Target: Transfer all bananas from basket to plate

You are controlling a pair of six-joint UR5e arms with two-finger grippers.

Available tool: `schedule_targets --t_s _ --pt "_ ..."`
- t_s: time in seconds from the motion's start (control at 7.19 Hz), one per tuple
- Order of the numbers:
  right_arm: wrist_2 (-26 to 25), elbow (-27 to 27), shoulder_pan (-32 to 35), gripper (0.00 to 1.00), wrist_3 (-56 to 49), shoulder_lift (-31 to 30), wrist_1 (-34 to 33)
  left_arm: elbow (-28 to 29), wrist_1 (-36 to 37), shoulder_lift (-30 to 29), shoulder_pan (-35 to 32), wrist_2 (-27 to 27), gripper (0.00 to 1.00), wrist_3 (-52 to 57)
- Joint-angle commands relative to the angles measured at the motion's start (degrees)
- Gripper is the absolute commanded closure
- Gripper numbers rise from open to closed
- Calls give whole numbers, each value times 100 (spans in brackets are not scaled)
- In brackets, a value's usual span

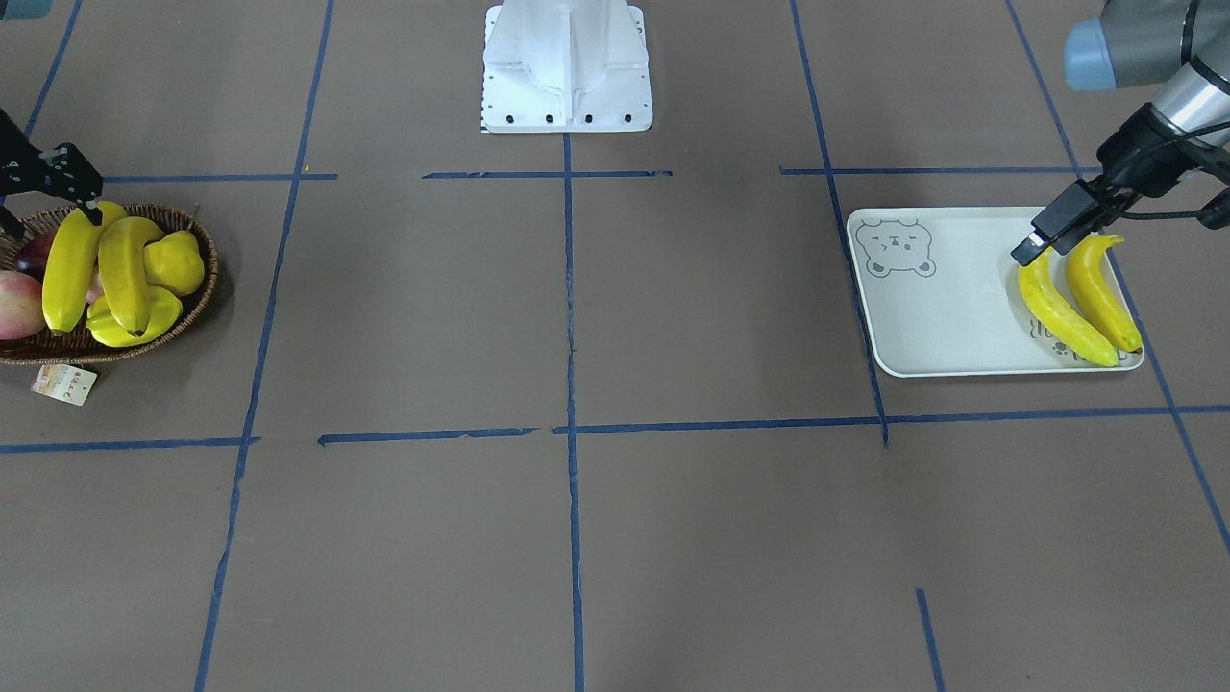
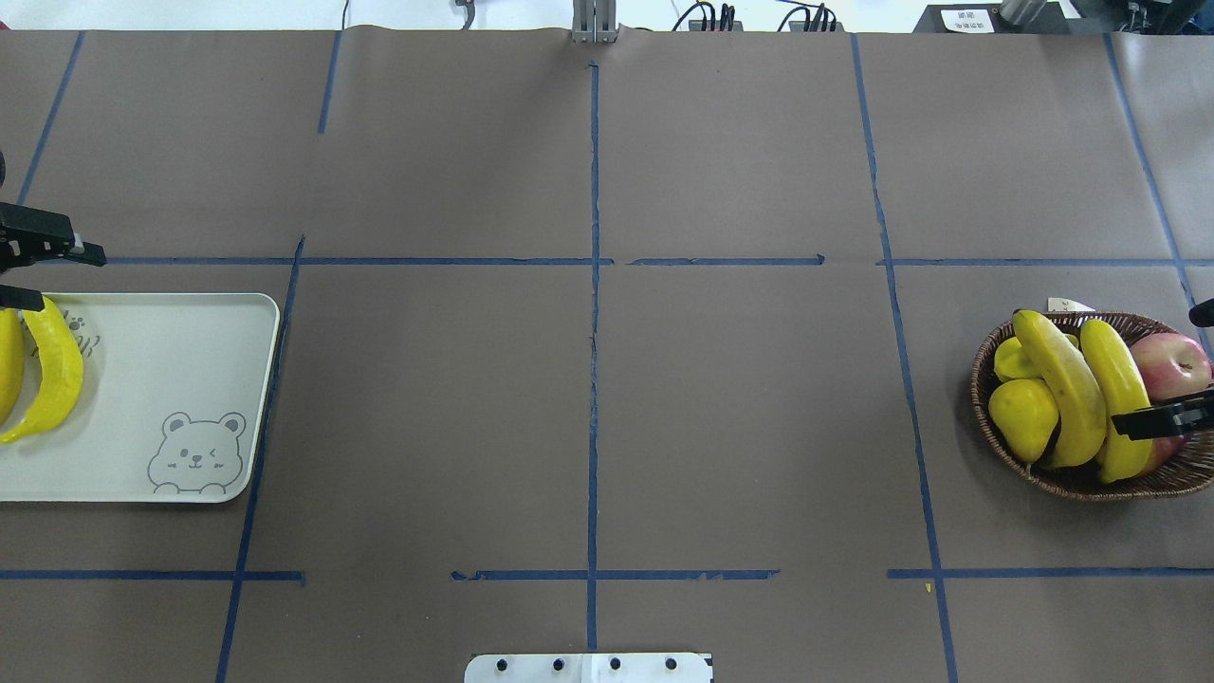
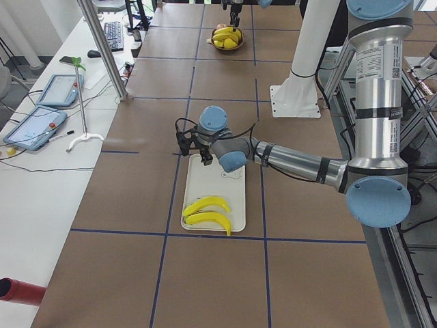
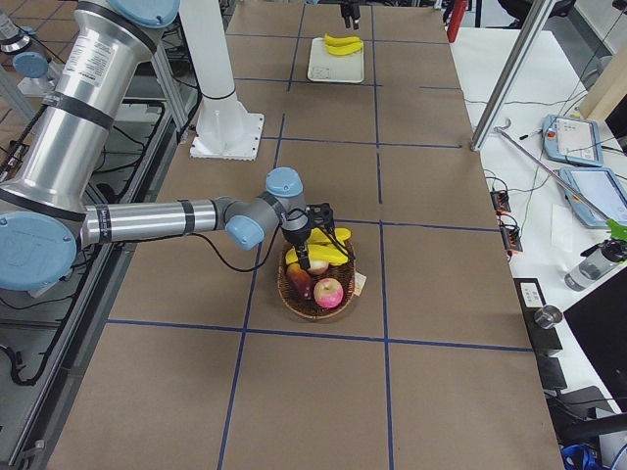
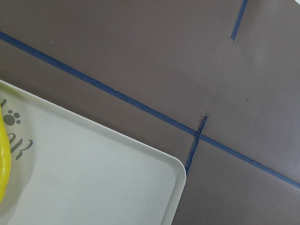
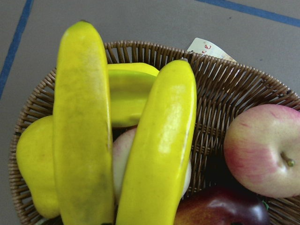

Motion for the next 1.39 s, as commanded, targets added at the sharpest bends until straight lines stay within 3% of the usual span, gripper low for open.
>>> schedule_targets --t_s 0.0,0.42,0.84,0.97,1.11,1.25 --pt "0 -46 -52 16 -2 15 0 9 0 0 5 3 0 0" --pt "0 -151 -87 31 -2 33 0 9 0 0 58 3 0 0" --pt "-149 -160 -262 32 6 68 0 18 0 0 67 3 0 0" --pt "-150 -160 -271 38 6 68 0 18 0 0 75 3 0 0" --pt "-159 -169 -306 51 -2 68 0 18 0 0 76 3 0 0" --pt "-159 -178 -359 55 -2 59 0 18 0 0 76 3 0 0"
